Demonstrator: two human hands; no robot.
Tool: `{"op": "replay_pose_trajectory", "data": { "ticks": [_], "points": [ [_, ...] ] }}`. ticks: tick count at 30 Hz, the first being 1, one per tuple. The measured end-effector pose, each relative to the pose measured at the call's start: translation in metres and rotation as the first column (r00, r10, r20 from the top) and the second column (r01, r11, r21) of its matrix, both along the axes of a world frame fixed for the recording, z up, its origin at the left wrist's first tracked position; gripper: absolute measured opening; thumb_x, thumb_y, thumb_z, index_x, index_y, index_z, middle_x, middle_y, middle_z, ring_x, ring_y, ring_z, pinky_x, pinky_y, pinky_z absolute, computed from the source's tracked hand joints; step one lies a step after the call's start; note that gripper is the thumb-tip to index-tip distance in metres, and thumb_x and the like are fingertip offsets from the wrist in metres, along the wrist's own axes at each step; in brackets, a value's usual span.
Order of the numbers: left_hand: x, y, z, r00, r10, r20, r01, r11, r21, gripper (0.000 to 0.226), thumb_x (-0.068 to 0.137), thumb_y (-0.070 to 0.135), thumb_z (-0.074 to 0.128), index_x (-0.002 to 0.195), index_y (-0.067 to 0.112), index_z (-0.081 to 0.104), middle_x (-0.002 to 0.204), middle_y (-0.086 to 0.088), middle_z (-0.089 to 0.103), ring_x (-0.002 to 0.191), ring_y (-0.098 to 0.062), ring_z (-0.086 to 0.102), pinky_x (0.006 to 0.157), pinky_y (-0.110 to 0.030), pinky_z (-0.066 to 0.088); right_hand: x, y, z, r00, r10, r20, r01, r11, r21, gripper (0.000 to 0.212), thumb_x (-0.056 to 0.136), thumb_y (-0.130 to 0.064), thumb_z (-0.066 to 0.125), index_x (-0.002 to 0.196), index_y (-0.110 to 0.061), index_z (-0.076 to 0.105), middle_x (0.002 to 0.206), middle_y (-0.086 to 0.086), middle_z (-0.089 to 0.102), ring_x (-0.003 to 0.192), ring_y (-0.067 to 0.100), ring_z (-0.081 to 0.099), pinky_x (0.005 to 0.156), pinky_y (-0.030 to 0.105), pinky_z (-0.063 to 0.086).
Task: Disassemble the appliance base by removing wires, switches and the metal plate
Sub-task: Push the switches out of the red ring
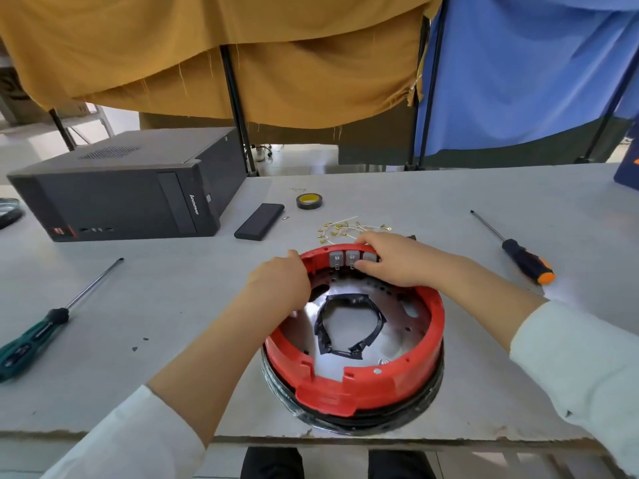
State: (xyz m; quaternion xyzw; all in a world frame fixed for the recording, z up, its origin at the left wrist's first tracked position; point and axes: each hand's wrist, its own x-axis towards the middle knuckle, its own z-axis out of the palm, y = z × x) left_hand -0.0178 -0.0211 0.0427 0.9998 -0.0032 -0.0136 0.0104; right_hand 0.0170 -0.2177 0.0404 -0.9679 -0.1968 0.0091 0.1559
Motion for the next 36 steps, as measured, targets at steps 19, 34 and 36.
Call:
{"op": "replay_pose_trajectory", "data": {
  "ticks": [19, 34, 36],
  "points": [
    [0.046, -0.004, -0.019, 0.931, -0.293, 0.216, 0.334, 0.924, -0.188, 0.023, 0.098, 0.026, 0.043, 0.115, 0.015, 0.052, 0.108, -0.011, 0.064, 0.096, -0.033, 0.058, 0.073, -0.038, 0.045, 0.016, 0.025, -0.018, 0.923, 0.133, 0.36, -0.039, 0.966, -0.257, 0.033, 0.095, -0.044, 0.025, 0.104, -0.017, 0.044, 0.107, 0.005, 0.051, 0.089, 0.028, 0.056, 0.063, 0.033, 0.031],
    [0.048, -0.006, -0.02, 0.907, -0.358, 0.219, 0.398, 0.901, -0.173, 0.039, 0.093, 0.019, 0.047, 0.132, 0.022, 0.042, 0.12, -0.007, 0.061, 0.106, -0.032, 0.056, 0.074, -0.034, 0.038, 0.009, 0.027, -0.013, 0.934, 0.097, 0.343, 0.008, 0.956, -0.292, 0.019, 0.091, -0.041, 0.034, 0.09, -0.022, 0.034, 0.105, 0.006, 0.052, 0.081, 0.028, 0.056, 0.061, 0.034, 0.031],
    [0.049, -0.005, -0.018, 0.91, -0.377, 0.173, 0.405, 0.897, -0.179, 0.036, 0.095, 0.023, 0.046, 0.131, 0.021, 0.043, 0.12, -0.01, 0.061, 0.106, -0.033, 0.056, 0.078, -0.035, 0.039, 0.006, 0.027, -0.011, 0.943, 0.081, 0.323, 0.025, 0.95, -0.312, 0.026, 0.092, -0.041, 0.036, 0.098, -0.016, 0.042, 0.106, 0.007, 0.051, 0.084, 0.03, 0.057, 0.062, 0.034, 0.033]
  ]
}}
